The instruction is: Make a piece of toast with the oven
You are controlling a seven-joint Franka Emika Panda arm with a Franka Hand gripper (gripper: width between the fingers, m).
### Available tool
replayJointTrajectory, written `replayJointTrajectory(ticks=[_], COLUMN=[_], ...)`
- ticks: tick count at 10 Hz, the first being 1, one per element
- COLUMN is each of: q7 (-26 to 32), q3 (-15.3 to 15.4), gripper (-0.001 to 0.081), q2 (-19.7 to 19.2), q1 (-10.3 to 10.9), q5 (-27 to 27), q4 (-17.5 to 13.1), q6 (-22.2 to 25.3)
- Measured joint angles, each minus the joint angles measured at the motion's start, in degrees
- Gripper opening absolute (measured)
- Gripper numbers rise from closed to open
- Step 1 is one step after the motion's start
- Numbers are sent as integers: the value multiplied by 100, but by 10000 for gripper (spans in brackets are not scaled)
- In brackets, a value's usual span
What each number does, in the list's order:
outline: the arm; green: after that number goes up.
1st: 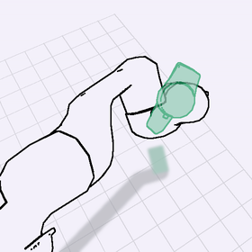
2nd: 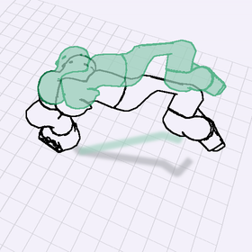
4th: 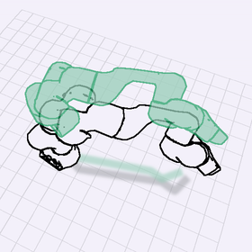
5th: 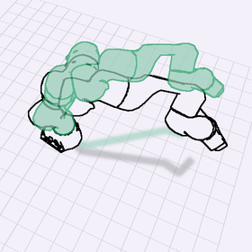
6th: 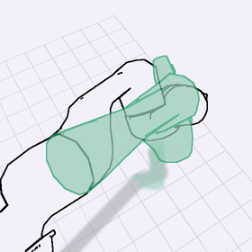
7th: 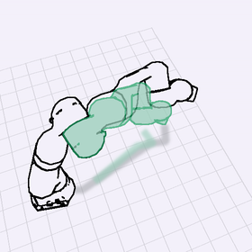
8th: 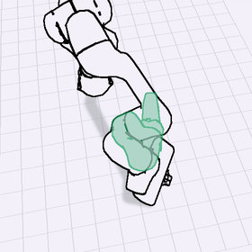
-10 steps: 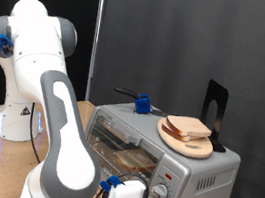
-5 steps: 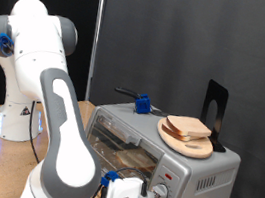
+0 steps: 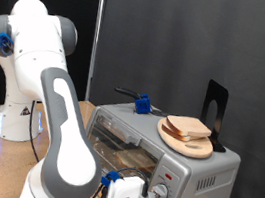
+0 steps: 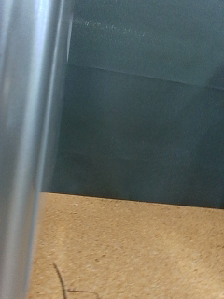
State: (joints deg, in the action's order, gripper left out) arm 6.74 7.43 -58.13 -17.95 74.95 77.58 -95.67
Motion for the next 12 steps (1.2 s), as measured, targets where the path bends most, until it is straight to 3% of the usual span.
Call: replayJointTrajectory(ticks=[1,4,5,6,7,8,9,10,12], q7=[-124,-243,-256,-267,-299,-344,-383,-412,-416], q3=[-9,-21,-23,-23,-23,-22,-23,-27,-34], gripper=[0,396,396,598,598,726,726,792,800], q2=[0,13,27,52,89,120,133,135,135], q1=[-3,-26,-37,-37,-30,-15,5,3,9], q5=[-32,-73,-80,-94,-117,-149,-179,-204,-237], q4=[0,11,21,43,78,117,141,152,204], q6=[25,133,171,187,190,191,190,190,189])
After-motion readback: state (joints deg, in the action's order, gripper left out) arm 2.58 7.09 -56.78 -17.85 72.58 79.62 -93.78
